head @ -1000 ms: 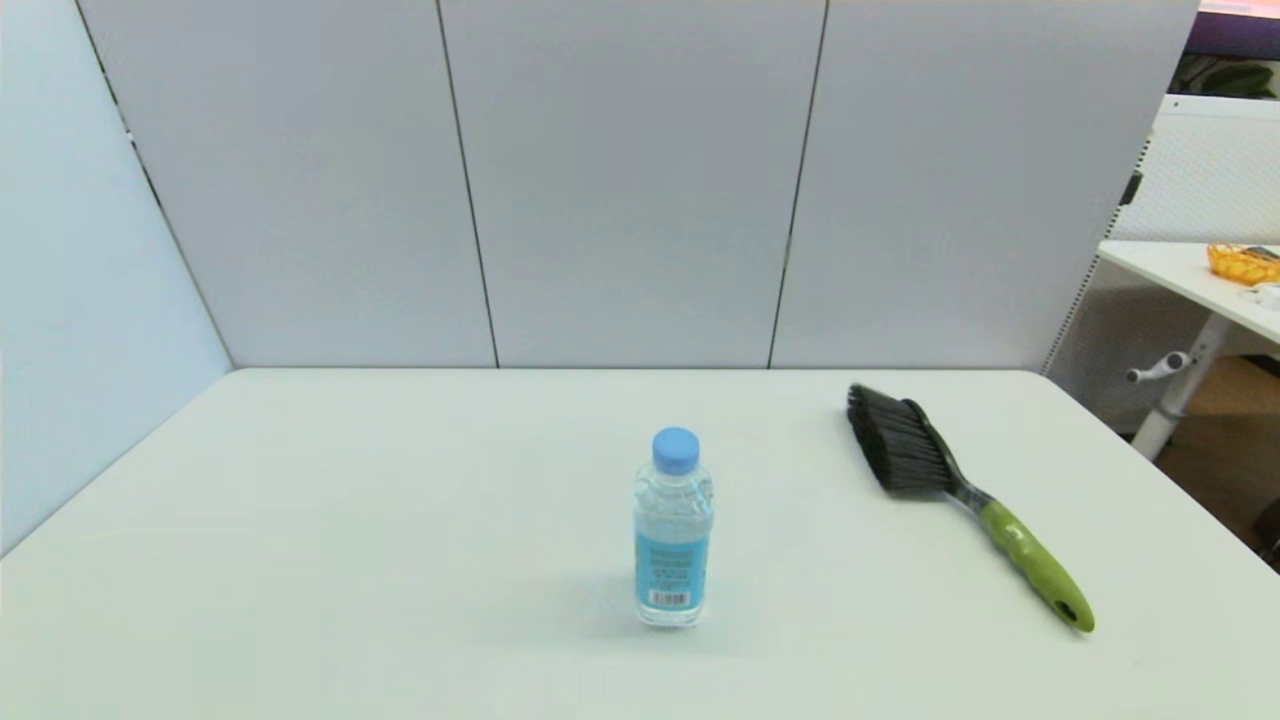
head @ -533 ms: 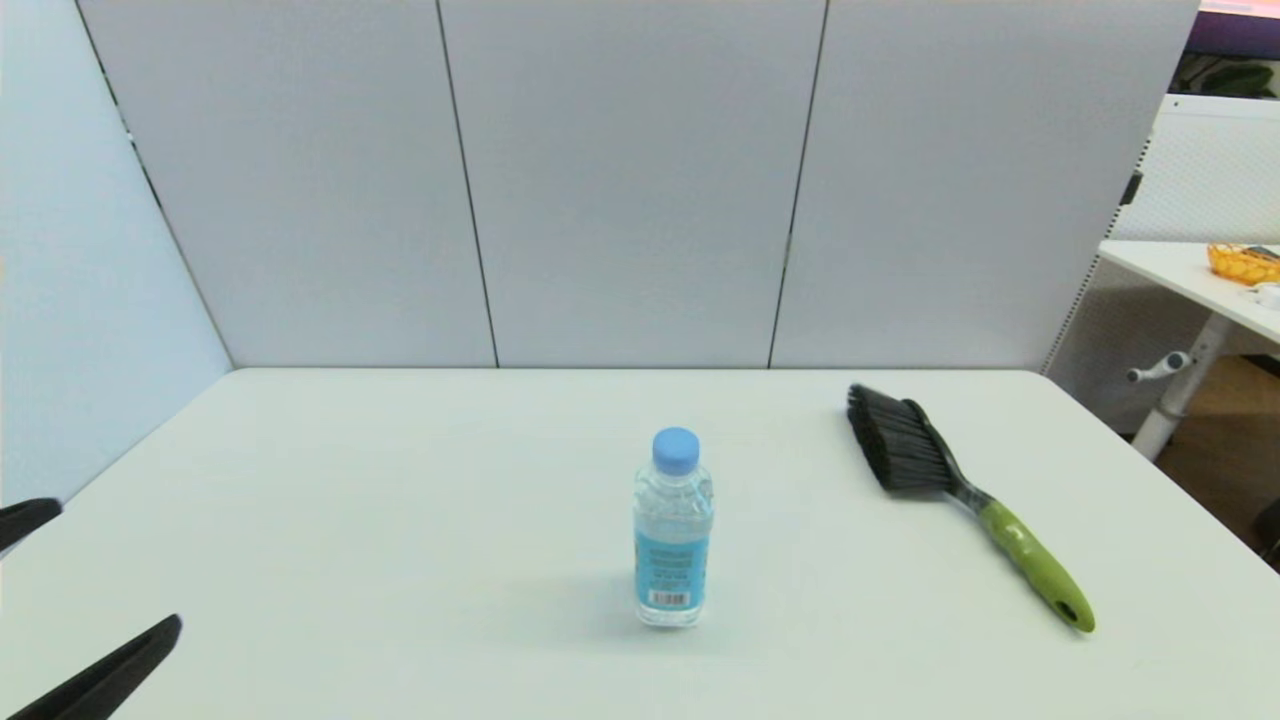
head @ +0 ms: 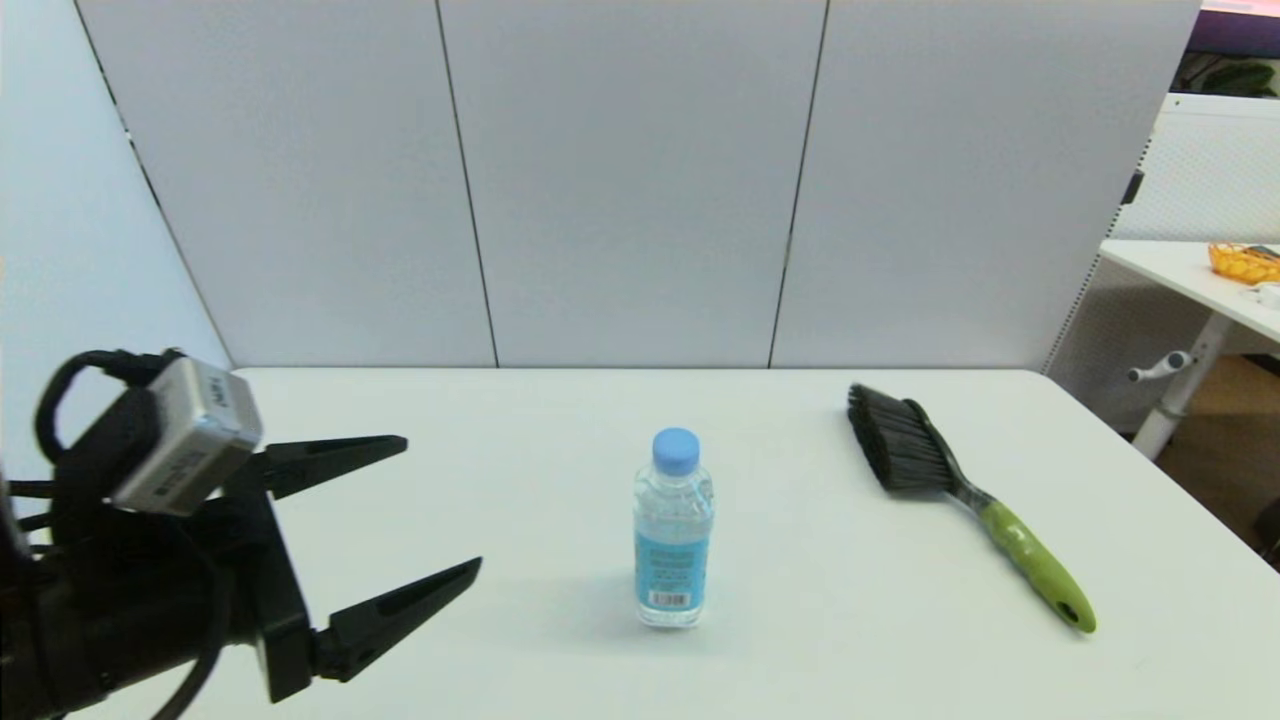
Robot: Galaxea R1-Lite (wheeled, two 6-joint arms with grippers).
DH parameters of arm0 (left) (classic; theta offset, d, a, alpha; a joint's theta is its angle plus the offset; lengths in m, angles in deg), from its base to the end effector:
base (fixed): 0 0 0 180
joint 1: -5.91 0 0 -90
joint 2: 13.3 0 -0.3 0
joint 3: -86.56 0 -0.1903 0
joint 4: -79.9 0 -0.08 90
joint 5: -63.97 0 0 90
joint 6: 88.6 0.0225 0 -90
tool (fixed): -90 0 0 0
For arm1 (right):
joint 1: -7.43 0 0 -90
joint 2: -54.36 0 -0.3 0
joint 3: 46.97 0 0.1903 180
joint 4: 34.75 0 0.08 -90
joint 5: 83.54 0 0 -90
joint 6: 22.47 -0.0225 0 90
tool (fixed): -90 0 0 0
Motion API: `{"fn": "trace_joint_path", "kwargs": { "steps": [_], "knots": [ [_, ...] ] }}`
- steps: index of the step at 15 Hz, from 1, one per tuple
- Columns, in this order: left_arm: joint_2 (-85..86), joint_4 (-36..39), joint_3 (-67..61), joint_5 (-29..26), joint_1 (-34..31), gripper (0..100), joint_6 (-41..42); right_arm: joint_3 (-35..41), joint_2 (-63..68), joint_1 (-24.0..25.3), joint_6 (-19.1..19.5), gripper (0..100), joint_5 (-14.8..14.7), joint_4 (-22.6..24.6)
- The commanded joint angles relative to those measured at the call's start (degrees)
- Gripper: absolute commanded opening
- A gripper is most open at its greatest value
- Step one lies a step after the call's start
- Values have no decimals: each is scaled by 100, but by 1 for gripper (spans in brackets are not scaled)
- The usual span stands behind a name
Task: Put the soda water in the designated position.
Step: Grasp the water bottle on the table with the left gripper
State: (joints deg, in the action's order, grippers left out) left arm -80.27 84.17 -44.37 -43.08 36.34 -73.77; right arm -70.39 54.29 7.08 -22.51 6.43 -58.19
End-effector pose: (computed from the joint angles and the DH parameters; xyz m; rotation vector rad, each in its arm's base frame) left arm 0.1367 -0.0879 0.1937 0.2712 0.1351 -0.8519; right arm -0.0230 0.0001 0.0756 0.0007 -0.0009 -0.0066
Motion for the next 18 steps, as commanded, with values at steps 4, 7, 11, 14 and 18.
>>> {"fn": "trace_joint_path", "kwargs": {
  "steps": [4, 7, 11, 14, 18],
  "knots": [
    [-2048, 1745, 171, 18, 860, 100, -700, 5, 7, 0, 5, 100, 2, 7],
    [-2478, 2290, 145, 18, 1106, 100, -1052, -4, 7, 0, -4, 100, 2, 7],
    [-2883, 2659, 162, 27, 1281, 100, -1140, 5, 7, 0, -4, 100, 2, 7],
    [-3164, 2949, 154, 27, 1334, 100, -1140, 5, 7, 0, -4, 100, 2, 7],
    [-3533, 3301, 233, 27, 1334, 100, -1148, 5, 7, 0, 5, 100, 2, -1]
  ]
}}
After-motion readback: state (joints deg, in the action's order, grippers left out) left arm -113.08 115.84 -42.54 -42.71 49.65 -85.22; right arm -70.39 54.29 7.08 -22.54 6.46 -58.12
